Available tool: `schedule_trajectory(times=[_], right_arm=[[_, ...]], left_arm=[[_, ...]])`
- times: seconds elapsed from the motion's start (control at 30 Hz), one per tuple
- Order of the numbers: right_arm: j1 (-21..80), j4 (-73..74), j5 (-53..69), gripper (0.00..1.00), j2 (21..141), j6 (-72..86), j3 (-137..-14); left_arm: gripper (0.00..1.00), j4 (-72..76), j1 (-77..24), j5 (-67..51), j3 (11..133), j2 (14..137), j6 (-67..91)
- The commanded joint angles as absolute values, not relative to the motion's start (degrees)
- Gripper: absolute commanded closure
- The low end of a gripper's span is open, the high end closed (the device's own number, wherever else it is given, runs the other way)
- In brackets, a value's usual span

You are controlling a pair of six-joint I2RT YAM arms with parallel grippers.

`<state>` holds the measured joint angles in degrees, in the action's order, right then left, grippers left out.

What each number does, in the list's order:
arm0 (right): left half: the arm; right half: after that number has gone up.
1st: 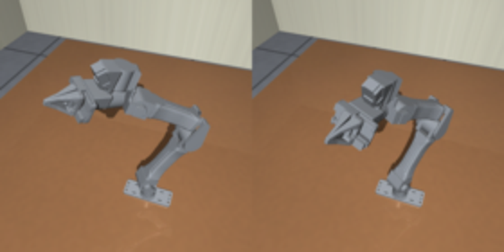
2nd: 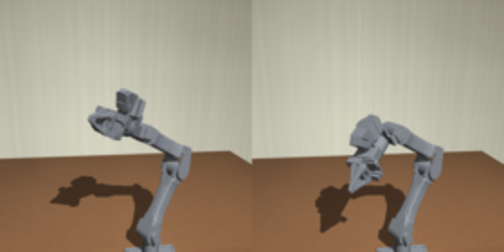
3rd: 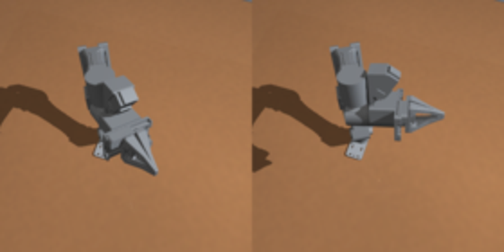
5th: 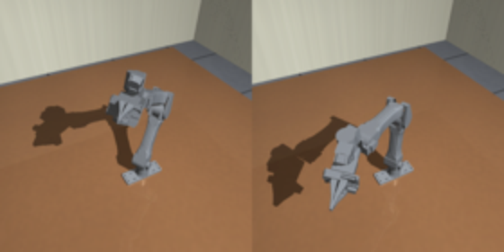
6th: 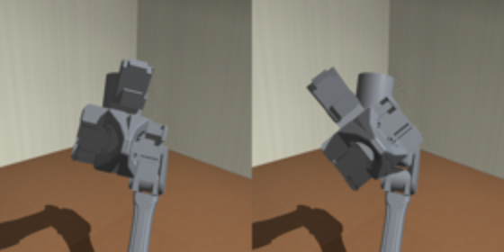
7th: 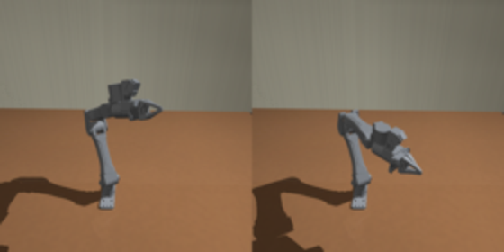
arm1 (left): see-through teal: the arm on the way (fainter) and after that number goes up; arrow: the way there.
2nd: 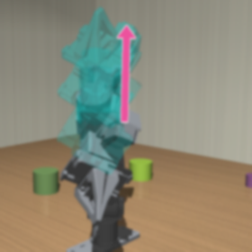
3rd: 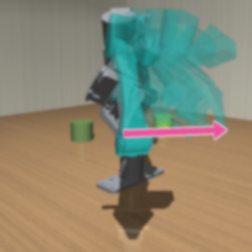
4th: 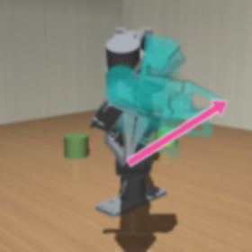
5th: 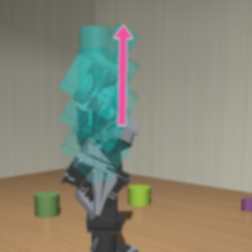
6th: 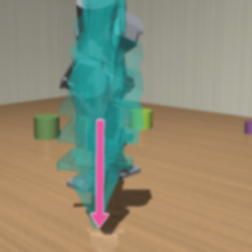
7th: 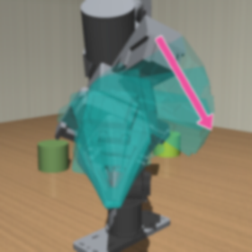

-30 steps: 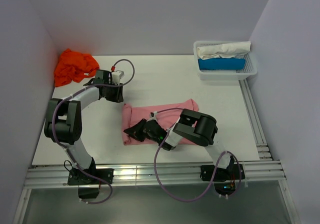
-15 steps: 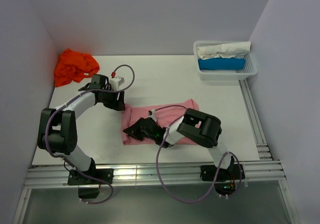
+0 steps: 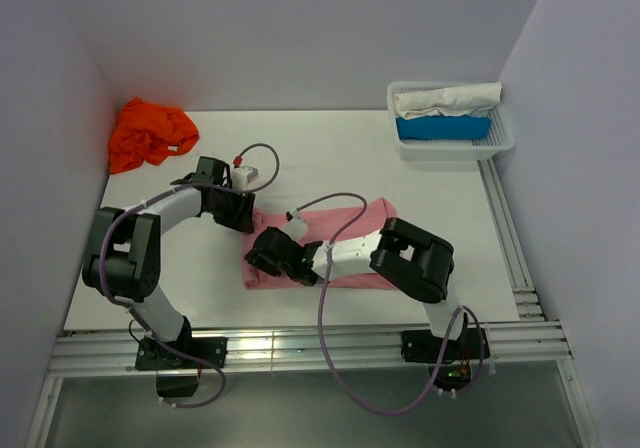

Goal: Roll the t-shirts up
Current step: Roll the tshirt

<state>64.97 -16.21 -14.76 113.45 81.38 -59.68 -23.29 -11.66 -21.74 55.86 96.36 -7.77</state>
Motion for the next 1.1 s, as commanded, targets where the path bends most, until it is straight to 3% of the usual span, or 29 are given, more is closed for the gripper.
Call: schedule_trajectory(times=[0.0, 0.27, 0.57, 1.07], right_arm=[[67.14, 3.84, -24.77, 0.56, 109.69, 77.26, -66.78], [70.92, 25.98, -36.02, 0.56, 112.4, 74.18, -84.25], [72.25, 34.53, -37.53, 0.56, 121.27, 69.61, -98.59], [73.3, 43.06, -35.69, 0.52, 129.02, 70.66, -105.12]], left_arm=[[0.47, -21.36, -13.18, -18.2, 57.48, 95.8, -6.94], [0.48, -21.97, -15.2, -16.52, 58.01, 95.62, -6.77], [0.48, -22.76, -16.35, -15.73, 59.24, 96.06, -6.51], [0.44, -23.91, -17.23, -15.91, 61.61, 96.77, -6.15]])
